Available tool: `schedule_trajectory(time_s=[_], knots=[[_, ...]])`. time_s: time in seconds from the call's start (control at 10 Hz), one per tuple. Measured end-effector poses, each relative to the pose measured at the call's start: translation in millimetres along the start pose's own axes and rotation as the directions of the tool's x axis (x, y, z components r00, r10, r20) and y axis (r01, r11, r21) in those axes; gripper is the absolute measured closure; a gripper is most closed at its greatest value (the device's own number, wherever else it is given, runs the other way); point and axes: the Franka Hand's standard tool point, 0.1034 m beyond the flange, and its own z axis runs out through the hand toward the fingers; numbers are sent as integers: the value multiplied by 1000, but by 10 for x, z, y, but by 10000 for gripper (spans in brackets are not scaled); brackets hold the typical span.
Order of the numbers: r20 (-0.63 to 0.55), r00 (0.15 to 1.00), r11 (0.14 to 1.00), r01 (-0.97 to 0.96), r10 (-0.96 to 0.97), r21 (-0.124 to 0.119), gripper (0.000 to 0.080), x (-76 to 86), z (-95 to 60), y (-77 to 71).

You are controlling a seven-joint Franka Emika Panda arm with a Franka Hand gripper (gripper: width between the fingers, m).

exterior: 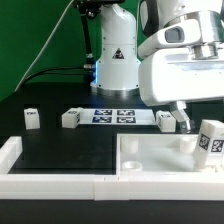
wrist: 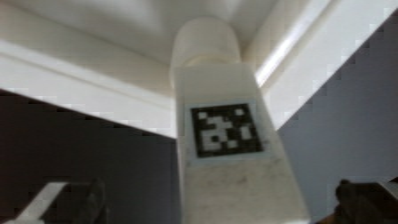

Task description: Assemble one leg

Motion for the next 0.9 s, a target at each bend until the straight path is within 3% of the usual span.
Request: schedule_trajectory(time_s=[0.1,0.3,0.5,0.6,0.8,0.9], knots=[[119,992,999,-35,33,19,150,-13,16,-54],[292,956,999,-40,33,17,150,-13,6,-67],[489,872,998,-30,4,46,150,-46,-2,-62],[519,855,998,-24,-10,58,150,-34,24,-34],[485,874,998,-12,-17,57,150,7,54,26],[484,875,998,-12,-17,56,267,22,49,31]])
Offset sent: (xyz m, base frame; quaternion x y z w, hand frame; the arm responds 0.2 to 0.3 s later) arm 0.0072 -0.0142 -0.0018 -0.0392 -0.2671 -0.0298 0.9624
